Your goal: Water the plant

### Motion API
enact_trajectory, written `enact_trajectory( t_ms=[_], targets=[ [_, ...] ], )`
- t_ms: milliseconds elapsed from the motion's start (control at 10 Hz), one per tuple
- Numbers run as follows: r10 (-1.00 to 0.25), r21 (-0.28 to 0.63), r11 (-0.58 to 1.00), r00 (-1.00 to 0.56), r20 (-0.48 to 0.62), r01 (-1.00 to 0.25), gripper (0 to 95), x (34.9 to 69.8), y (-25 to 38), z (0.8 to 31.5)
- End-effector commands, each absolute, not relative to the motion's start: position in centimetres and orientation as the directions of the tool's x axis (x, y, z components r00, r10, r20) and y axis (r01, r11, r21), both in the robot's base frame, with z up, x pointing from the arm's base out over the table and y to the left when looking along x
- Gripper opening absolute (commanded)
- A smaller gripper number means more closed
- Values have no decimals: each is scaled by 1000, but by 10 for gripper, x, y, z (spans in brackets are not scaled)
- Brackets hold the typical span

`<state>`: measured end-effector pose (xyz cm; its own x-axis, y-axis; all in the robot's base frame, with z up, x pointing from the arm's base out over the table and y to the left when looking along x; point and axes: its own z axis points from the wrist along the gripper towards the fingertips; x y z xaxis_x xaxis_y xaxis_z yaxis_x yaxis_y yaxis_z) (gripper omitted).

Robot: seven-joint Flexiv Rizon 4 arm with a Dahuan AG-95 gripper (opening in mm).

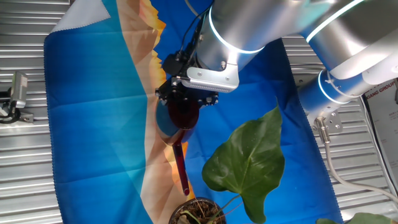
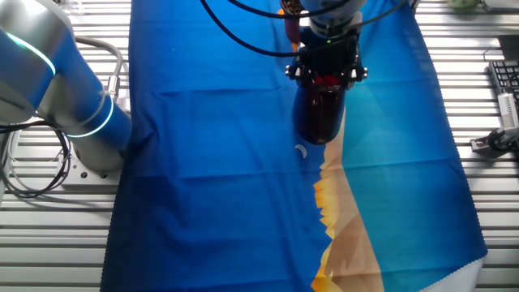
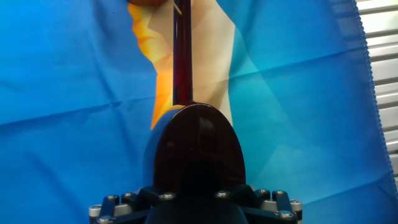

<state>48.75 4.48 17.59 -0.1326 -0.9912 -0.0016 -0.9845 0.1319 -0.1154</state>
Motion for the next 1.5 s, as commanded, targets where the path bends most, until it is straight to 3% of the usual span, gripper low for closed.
enact_trajectory(
  t_ms=[100,1500],
  targets=[
    [-991,-121,136,-137,-1,-983,0,487,45,176],
    [-985,-123,171,-171,-7,-978,0,487,45,176]
  ],
)
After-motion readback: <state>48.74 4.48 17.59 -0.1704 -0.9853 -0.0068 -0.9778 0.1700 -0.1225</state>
